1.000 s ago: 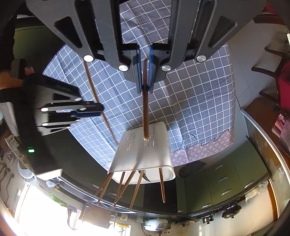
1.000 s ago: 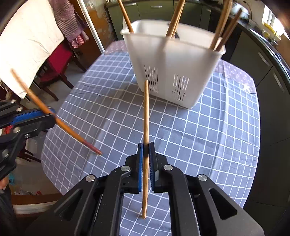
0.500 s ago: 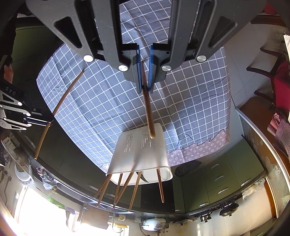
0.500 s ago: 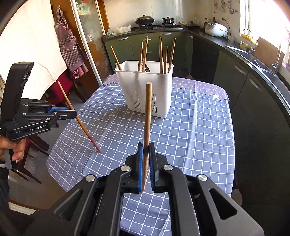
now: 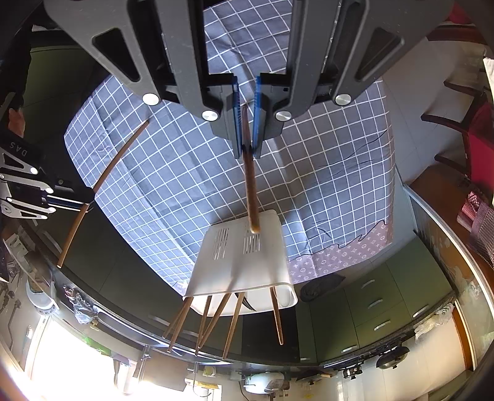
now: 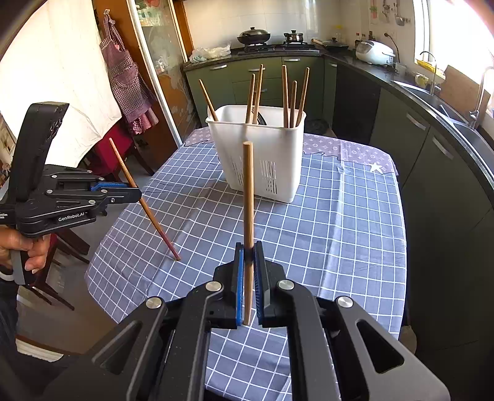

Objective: Organize utensils
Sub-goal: 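Carry both upright chopsticks over the white holder with both grippers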

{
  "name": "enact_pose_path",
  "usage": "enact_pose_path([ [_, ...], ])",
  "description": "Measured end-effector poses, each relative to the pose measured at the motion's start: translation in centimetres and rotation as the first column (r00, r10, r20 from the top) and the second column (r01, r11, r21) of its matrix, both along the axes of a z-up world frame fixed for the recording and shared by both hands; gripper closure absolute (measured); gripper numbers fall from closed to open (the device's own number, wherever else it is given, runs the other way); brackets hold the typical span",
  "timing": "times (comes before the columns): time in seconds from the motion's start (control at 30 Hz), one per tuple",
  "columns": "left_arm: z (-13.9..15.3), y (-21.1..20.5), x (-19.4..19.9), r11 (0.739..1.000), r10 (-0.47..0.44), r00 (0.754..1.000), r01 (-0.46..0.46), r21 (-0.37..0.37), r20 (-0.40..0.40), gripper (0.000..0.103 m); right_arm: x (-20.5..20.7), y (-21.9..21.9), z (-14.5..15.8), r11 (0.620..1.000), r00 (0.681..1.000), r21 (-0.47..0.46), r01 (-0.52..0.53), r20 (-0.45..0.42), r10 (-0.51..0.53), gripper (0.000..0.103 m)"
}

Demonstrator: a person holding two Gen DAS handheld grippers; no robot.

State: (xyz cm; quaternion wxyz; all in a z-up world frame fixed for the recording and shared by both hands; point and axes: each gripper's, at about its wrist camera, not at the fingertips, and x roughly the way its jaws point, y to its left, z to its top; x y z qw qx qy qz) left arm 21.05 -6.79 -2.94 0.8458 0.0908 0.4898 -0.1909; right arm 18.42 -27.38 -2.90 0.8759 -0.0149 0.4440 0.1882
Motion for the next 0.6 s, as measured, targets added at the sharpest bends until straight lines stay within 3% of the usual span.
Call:
enact_pose_path([
  [0.4, 0.4, -0.3, 0.2, 1.000, -0.002, 1.000, 0.002, 0.001, 0.004, 0.097, -0.1, -0.2, -0.1, 1.000, 1.000, 0.013, -0.007, 0.001, 0.007, 0.096],
  [0.6, 2.5, -0.4, 0.1, 1.000, -0.008, 1.000, 0.009, -0.014, 0.030, 0.097, -0.2, -0.6, -0.2, 1.000, 1.000, 0.021, -0.006, 0.003, 0.006, 0.096],
])
